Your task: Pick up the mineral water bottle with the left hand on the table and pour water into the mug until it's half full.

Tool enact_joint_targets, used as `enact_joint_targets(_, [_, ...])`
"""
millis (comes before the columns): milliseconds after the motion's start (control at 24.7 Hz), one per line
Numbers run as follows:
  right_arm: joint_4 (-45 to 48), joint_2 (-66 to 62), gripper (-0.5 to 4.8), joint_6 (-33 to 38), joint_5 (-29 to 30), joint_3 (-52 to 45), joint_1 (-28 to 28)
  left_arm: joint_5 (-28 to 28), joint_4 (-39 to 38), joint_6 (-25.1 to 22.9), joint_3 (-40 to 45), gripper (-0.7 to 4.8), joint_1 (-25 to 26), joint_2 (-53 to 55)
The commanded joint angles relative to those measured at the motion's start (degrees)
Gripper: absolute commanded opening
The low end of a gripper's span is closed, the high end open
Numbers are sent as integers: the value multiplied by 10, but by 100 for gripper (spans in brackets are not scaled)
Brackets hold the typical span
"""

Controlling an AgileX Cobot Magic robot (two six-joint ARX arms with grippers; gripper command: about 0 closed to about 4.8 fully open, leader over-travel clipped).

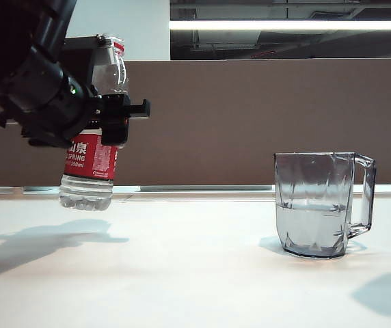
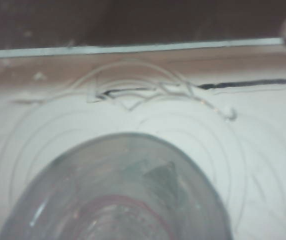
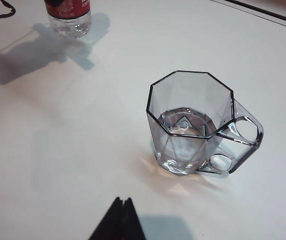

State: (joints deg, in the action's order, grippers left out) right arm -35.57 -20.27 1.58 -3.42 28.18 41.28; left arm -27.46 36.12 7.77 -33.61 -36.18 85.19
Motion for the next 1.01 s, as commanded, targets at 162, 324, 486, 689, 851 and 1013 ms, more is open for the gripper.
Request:
enact_joint_targets(162, [6,1,-1,1,2,4,0,2,162,2,76,284,-1,-4])
enact_joint_targets(324, [6,1,-1,1,2,4,0,31,193,2,104,306,0,-2])
enact_joint_targets(486, [6,1,-1,1,2,4,0,31,197,2,104,305,0,5])
enact_joint_targets(689, [6,1,-1,1,2,4,0,33,196,2,104,304,0,21])
enact_joint_targets(851, [6,1,-1,1,2,4,0,41,214,2,104,304,0,45])
enact_joint_targets(1013, [6,1,-1,1,6,4,0,48,222,2,104,305,-1,62])
